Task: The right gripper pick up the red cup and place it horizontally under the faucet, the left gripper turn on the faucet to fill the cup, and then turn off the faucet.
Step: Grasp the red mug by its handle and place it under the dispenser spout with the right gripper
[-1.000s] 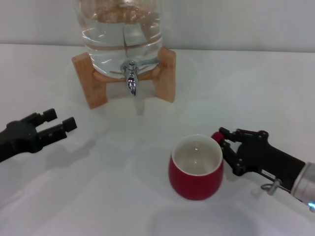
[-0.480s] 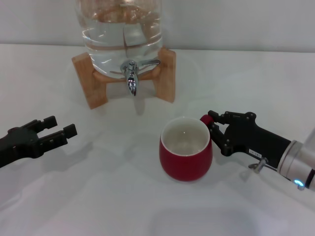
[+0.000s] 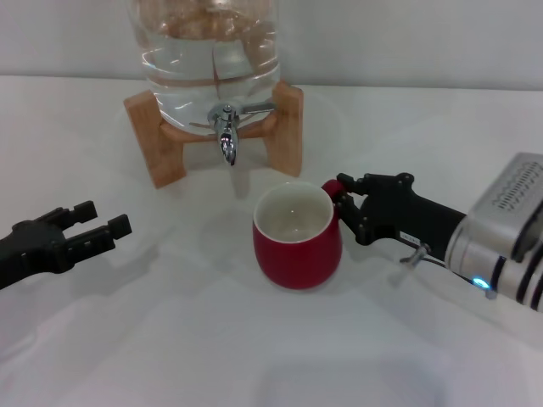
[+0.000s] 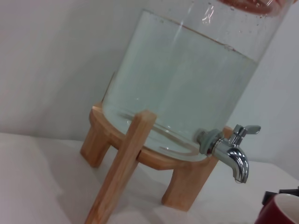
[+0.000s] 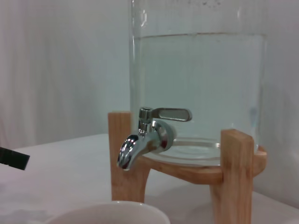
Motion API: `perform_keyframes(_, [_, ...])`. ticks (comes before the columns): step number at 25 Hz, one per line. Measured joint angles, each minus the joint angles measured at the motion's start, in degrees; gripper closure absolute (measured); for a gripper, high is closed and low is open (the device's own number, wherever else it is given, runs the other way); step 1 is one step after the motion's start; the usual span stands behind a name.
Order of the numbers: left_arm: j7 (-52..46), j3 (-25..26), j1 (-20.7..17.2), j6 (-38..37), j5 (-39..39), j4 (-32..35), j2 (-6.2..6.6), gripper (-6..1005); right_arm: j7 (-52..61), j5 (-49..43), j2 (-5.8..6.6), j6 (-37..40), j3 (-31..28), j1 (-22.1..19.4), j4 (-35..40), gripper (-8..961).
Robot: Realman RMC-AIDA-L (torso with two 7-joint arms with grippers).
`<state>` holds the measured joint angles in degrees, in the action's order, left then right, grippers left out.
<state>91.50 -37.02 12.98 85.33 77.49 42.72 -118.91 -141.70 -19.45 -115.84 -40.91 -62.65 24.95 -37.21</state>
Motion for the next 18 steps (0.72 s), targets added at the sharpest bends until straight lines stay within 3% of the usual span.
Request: perform_keyframes(18, [-0.17,0.02,1.68,-0.25,0.07,0.0,0.0,112,0.34,11.4,-0.33,11.28,8.06,8.53,-0.07,785])
